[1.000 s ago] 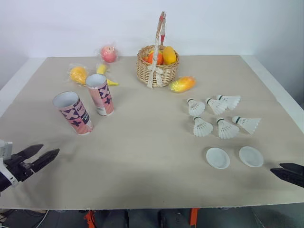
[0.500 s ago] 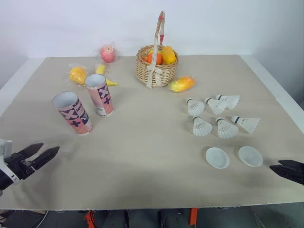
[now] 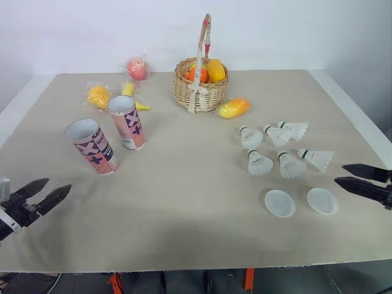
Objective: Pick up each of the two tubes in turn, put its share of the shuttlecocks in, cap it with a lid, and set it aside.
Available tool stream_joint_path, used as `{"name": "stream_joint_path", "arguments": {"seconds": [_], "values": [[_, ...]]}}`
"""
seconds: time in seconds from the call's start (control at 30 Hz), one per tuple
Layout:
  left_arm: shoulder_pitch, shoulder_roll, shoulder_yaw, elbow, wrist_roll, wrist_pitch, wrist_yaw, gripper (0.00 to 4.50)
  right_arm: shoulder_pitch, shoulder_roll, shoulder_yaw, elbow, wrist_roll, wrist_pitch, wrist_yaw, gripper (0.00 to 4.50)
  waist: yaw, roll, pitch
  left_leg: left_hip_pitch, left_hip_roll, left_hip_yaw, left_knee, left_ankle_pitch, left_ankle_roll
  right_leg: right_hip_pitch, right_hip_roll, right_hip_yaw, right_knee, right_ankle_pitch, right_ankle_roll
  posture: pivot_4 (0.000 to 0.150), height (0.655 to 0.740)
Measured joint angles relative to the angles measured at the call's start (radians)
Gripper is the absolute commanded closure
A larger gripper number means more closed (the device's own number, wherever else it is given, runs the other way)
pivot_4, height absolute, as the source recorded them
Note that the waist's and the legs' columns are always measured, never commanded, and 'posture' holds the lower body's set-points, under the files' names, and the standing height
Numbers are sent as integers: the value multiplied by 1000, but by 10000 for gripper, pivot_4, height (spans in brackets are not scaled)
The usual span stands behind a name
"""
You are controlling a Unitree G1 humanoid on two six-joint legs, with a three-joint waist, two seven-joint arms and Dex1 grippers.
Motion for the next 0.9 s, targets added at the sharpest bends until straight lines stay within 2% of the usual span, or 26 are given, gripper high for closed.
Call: {"name": "stream_joint_path", "arguments": {"seconds": [0.2, 0.37, 0.5, 0.7, 0.9], "values": [[53, -13, -41, 7, 127, -212, -34, 0, -95, 152, 183, -352, 139, 113, -108, 557, 4, -1, 0, -1, 3, -3, 0, 1, 0, 0, 0, -4, 0, 2, -3, 1500, 7400], [3, -28, -33, 15, 148, -292, 18, 0, -170, 224, 282, -461, 198, 146, -156, 557, 12, -2, 0, -5, 2, -7, 3, 1, 0, -1, -1, -9, 0, 2, -3, 1500, 7400], [9, -45, -58, -33, 122, -225, 46, 0, -198, 280, 384, -505, 200, 144, -175, 557, 8, -3, 0, -7, 2, -8, 3, 1, 0, -3, -2, -9, 0, 2, -3, 1500, 7400], [-31, -77, -82, -54, 39, -111, 69, 0, -219, 331, 459, -523, 195, 131, -199, 557, 7, -3, 0, -7, 3, -11, 4, 1, 0, -3, -2, -13, 0, 3, -4, 1500, 7400], [-134, -77, -155, 37, 42, -89, 55, 0, -225, 356, 479, -536, 196, 124, -227, 557, 7, -3, 0, -8, 2, -13, 6, 2, 0, -2, -1, -15, 1, 3, -5, 1500, 7400]]}}
